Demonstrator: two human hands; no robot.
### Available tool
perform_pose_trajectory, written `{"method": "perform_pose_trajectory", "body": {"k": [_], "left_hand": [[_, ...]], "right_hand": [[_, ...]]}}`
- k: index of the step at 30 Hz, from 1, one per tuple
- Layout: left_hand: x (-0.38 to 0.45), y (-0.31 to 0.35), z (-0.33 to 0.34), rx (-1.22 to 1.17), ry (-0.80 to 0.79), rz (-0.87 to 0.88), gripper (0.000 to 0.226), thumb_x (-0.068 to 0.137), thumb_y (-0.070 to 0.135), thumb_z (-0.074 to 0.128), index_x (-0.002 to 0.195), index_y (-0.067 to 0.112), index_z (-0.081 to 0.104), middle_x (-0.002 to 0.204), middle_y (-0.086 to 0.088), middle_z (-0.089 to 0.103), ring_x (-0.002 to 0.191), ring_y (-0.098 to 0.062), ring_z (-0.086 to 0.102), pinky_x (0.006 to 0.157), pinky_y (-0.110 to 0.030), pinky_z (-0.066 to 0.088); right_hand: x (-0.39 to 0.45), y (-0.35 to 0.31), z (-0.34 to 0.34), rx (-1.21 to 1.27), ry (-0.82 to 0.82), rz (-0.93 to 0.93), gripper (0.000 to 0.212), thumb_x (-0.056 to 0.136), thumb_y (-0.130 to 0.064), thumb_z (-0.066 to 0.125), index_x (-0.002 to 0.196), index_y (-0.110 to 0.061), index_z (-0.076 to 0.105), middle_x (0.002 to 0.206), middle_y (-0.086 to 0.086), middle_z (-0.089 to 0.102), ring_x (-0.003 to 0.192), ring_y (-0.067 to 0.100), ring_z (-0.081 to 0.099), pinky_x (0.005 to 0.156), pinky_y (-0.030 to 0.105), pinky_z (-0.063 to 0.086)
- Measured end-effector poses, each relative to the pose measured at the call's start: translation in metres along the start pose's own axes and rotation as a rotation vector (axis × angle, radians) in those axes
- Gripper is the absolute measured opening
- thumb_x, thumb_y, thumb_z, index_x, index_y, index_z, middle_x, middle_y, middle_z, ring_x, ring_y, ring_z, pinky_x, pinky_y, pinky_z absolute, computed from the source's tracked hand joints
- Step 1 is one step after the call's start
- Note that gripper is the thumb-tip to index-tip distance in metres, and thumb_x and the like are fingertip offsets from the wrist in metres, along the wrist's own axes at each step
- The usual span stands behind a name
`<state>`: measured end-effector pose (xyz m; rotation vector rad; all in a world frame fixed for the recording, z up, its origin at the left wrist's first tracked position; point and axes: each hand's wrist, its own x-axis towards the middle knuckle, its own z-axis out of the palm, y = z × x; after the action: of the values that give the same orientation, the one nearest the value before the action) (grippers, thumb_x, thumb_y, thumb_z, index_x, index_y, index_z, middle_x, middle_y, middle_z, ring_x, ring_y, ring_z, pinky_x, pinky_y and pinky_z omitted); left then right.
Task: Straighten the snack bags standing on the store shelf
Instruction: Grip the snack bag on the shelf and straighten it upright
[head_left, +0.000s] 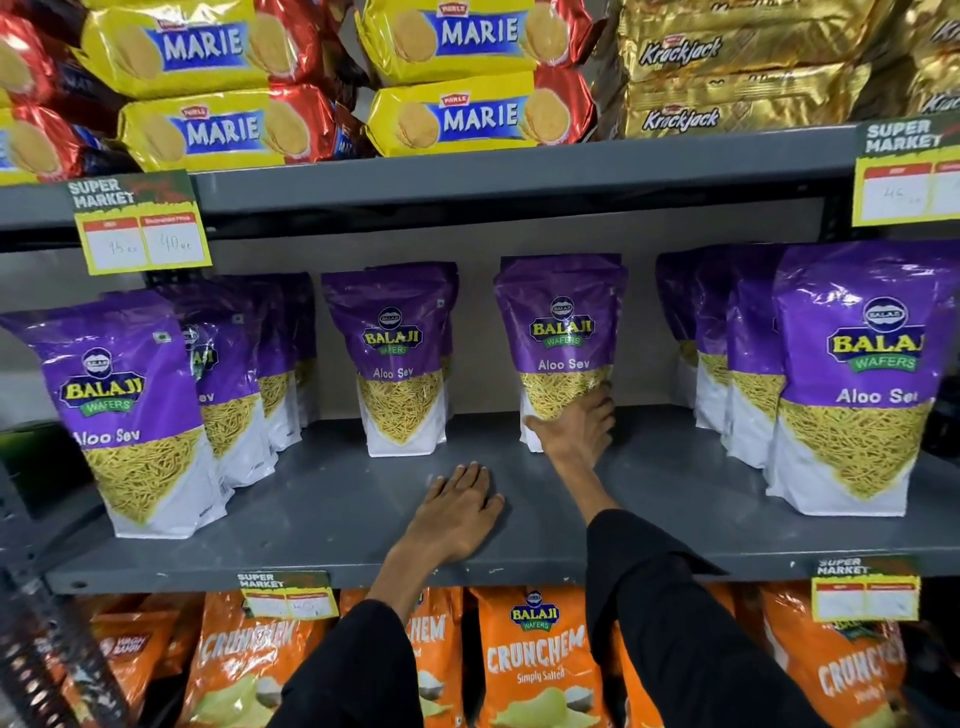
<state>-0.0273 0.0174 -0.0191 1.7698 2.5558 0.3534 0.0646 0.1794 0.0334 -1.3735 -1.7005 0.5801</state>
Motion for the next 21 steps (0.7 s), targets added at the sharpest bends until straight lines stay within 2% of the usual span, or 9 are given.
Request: {"method": "perform_pose_trajectory", "body": {"k": [9,21], "left_hand": [[-0.001,0.005,-0.005,0.003,-0.022,-0.025,0.067,0.103,0.048,0.020,0.160,0.013,0.012,0.170,-0.007,0.009,0.157,-0.023,0.008,0.127,-0.045,0.006],[-0.008,0.014,-0.012,0.036,-0.070,-0.067,0.066,0.105,0.047,0.018,0.160,0.013,0.010,0.170,-0.006,0.005,0.157,-0.022,0.004,0.126,-0.043,0.004]], "right_hand": [[-0.025,0.014,-0.020,-0.015,-0.002,-0.033,0.137,0.050,-0.054,0.093,0.150,0.002,0.018,0.137,0.025,0.046,0.122,0.043,0.052,0.094,0.050,0.049],[-0.073,0.030,-0.069,0.040,-0.029,-0.093,0.137,0.053,-0.053,0.093,0.152,-0.003,0.012,0.142,0.025,0.042,0.130,0.044,0.045,0.104,0.054,0.043]]}}
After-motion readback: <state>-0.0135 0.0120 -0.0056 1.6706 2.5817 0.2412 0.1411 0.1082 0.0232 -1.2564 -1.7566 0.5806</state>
